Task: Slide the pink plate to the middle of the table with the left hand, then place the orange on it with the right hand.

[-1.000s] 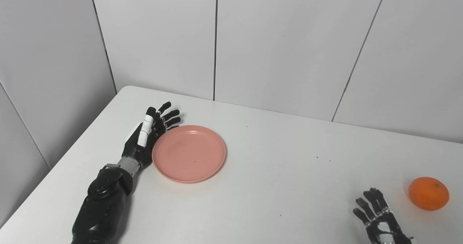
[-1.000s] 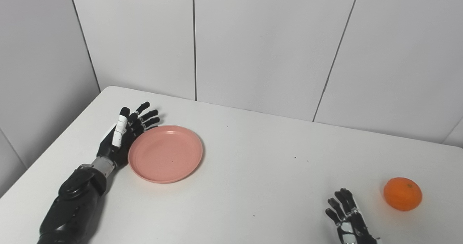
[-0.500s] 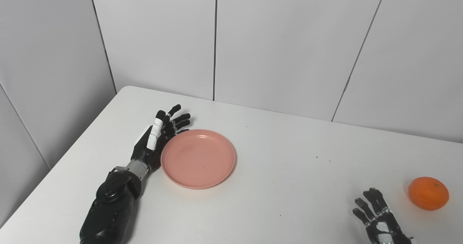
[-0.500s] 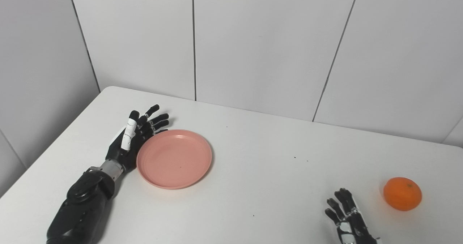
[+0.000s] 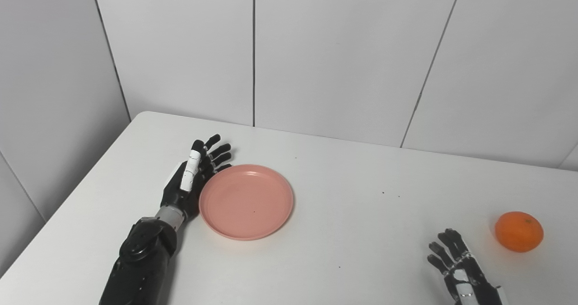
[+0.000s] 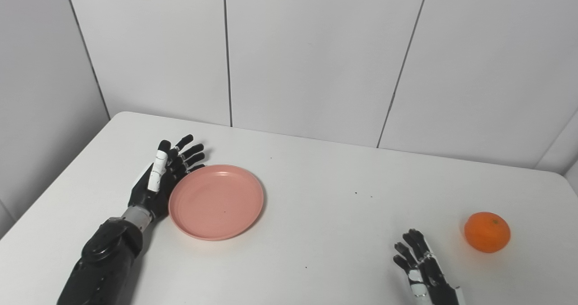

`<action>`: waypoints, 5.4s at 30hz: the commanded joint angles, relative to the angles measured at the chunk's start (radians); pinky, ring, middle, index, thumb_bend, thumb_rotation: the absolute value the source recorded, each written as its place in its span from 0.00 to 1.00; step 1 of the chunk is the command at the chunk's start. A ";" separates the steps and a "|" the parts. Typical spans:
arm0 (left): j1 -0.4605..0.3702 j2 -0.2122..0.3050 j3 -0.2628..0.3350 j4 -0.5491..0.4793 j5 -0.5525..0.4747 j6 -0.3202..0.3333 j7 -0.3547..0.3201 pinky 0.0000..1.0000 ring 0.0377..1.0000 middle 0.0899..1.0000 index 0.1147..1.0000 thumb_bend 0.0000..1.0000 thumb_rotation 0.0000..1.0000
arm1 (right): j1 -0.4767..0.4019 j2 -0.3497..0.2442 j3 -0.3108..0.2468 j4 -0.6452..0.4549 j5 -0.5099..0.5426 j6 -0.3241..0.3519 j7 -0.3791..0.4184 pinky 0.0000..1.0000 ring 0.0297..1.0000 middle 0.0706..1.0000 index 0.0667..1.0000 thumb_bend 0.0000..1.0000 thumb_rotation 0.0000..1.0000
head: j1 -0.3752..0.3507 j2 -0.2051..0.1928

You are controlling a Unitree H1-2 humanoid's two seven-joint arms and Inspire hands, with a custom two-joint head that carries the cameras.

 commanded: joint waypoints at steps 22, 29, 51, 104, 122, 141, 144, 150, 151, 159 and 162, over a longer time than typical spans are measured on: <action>0.057 -0.087 -0.036 -0.102 0.040 0.084 0.081 0.84 0.86 0.82 0.86 0.91 0.84 | 0.041 0.061 0.050 -0.006 -0.044 0.099 -0.039 0.86 0.85 0.90 0.89 0.79 0.75 | -0.091 0.058; 0.078 -0.110 -0.051 -0.121 0.052 0.092 0.097 0.85 0.85 0.80 0.88 0.92 0.83 | 0.037 0.062 0.059 -0.009 -0.057 0.098 -0.048 0.85 0.84 0.90 0.89 0.80 0.76 | -0.102 0.066; 0.081 -0.150 -0.058 -0.160 0.034 0.139 0.116 0.85 0.86 0.82 0.88 0.93 0.85 | 0.025 0.112 0.084 -0.026 -0.101 0.103 -0.108 0.84 0.85 0.90 0.90 0.84 0.73 | -0.241 0.100; 0.127 -0.303 -0.129 -0.250 0.044 0.183 0.161 0.84 0.85 0.83 0.89 0.87 0.84 | -0.014 0.223 0.095 0.046 -0.278 -0.084 -0.280 1.00 1.00 1.00 1.00 0.76 0.89 | -0.388 0.124; 0.144 -0.361 -0.171 -0.266 0.073 0.182 0.180 0.79 0.81 0.81 0.88 0.90 0.80 | -0.022 0.237 0.094 0.058 -0.272 -0.076 -0.275 1.00 1.00 1.00 1.00 0.80 0.88 | -0.424 0.114; 0.137 -0.348 -0.160 -0.232 0.066 0.169 0.169 0.79 0.83 0.82 0.90 0.87 0.82 | -0.036 0.237 0.067 -0.001 -0.391 -0.047 -0.349 0.98 0.99 0.99 0.93 0.80 0.87 | -0.446 0.100; 0.137 -0.346 -0.156 -0.227 0.061 0.169 0.165 0.80 0.83 0.83 0.91 0.87 0.82 | -0.039 0.238 0.061 -0.064 -0.410 -0.011 -0.351 0.91 0.95 0.94 0.92 0.80 0.84 | -0.450 0.099; 0.139 -0.353 -0.154 -0.221 0.060 0.163 0.160 0.81 0.83 0.82 0.90 0.87 0.82 | -0.061 0.218 0.040 -0.180 -0.484 0.103 -0.340 0.78 0.85 0.87 0.89 0.76 0.82 | -0.454 0.095; 0.139 -0.354 -0.153 -0.220 0.059 0.164 0.159 0.82 0.83 0.81 0.90 0.87 0.82 | -0.068 0.207 0.034 -0.203 -0.497 0.129 -0.331 0.74 0.82 0.85 0.87 0.75 0.80 | -0.454 0.095; 0.136 -0.347 -0.152 -0.209 0.061 0.163 0.158 0.81 0.83 0.82 0.89 0.86 0.82 | -0.160 0.088 0.008 -0.301 -0.597 0.245 -0.262 0.63 0.75 0.81 0.83 0.79 0.84 | -0.456 0.093; 0.137 -0.344 -0.154 -0.209 0.065 0.160 0.155 0.80 0.82 0.80 0.89 0.86 0.82 | -0.198 0.054 -0.002 -0.325 -0.609 0.286 -0.232 0.62 0.74 0.81 0.80 0.80 0.88 | -0.456 0.094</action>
